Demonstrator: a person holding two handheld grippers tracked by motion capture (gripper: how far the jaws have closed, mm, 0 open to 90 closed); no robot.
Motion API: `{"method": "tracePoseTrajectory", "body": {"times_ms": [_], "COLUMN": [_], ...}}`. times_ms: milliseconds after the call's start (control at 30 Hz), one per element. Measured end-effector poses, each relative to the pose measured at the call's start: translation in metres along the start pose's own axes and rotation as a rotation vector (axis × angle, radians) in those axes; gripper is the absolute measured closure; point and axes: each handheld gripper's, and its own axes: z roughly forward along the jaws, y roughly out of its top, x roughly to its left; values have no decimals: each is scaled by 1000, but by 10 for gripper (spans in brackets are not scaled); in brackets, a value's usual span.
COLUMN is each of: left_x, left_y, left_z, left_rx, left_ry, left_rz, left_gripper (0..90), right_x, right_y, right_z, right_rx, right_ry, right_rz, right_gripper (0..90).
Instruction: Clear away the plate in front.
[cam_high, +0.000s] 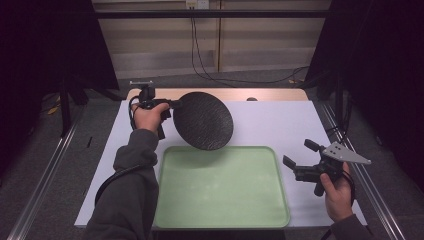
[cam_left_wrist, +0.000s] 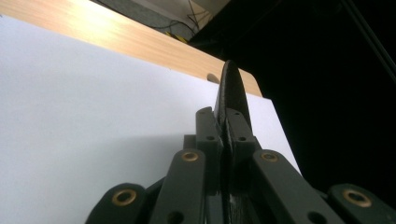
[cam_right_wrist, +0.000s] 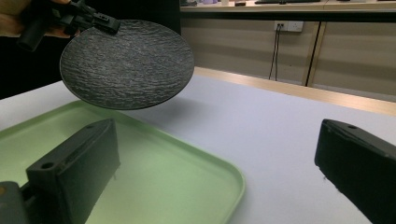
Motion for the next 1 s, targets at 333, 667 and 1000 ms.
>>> {"method": "tracePoseTrajectory", "body": {"times_ms": [333, 667, 1000], "left_x": [-6, -16, -21], "left_y": [-15, -28, -44], "left_z": [-4, -6, -6], "left_rx": [63, 115, 156], "left_ry": [-56, -103, -128], "left_rz": [33, 68, 79], "left_gripper": [866, 865, 864], "right_x": [-1, -1, 0], "right_y": [0, 0, -1], "right_z": [-1, -1, 0], "right_rx": [5, 5, 6], "right_ry": [7, 11, 12], "right_rz": [-6, -10, -14], "right_gripper": [0, 0, 0]}}
